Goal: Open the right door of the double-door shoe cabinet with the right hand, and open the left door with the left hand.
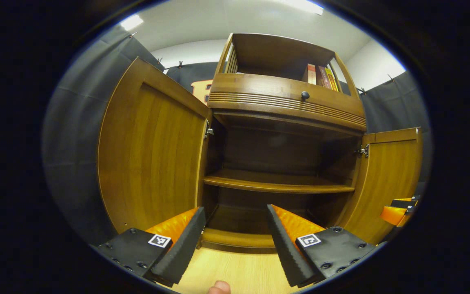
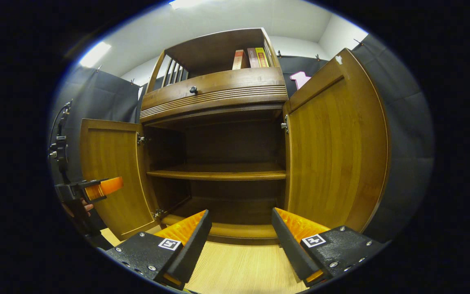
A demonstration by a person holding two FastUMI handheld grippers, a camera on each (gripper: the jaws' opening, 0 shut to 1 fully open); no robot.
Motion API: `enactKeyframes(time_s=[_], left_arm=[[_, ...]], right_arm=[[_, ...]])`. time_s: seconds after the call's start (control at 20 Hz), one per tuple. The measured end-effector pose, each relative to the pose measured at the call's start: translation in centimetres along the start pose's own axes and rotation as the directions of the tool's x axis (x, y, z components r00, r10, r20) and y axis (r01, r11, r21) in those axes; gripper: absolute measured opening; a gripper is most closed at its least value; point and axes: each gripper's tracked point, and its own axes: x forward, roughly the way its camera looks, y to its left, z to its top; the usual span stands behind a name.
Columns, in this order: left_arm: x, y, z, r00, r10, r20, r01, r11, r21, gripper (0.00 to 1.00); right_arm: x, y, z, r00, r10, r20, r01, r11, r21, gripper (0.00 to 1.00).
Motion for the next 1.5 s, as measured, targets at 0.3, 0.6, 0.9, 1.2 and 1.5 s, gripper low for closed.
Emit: enactKeyframes(time_s=[0.3, 0.6, 0.9, 1.2, 1.5], left_arm=[[-0.2, -0.7, 1.3, 0.999, -0.026, 0.048, 0.022, 0.997, 0.077, 0.95], [-0.3, -2.5, 2.4, 0.995, -0.068, 0.067, 0.063, 0.995, 0.082, 0.95], [-0.1, -2.5, 2.3, 0.995, -0.072, 0.068, 0.067, 0.995, 0.074, 0.95], [0.1, -0.7, 2.7, 0.995, -0.05, 0.086, 0.043, 0.995, 0.09, 0.95], [0.3, -0.6, 2.7, 0.995, -0.05, 0.081, 0.045, 0.996, 0.073, 0.95]], right_arm=[[0.5, 0.9, 0.2, 1.0, 0.013, 0.005, -0.013, 1.0, 0.006, 0.92], [0.5, 0.8, -0.1, 1.0, 0.009, 0.0, -0.009, 1.0, 0.011, 0.92], [0.6, 0.4, 0.0, 1.0, 0.003, 0.008, -0.003, 1.0, 0.02, 0.92], [0.9, 0.7, -0.1, 1.0, 0.011, 0.009, -0.011, 0.999, 0.033, 0.92], [1.1, 1.1, -0.2, 1.0, 0.022, 0.006, -0.022, 0.999, 0.035, 0.92]])
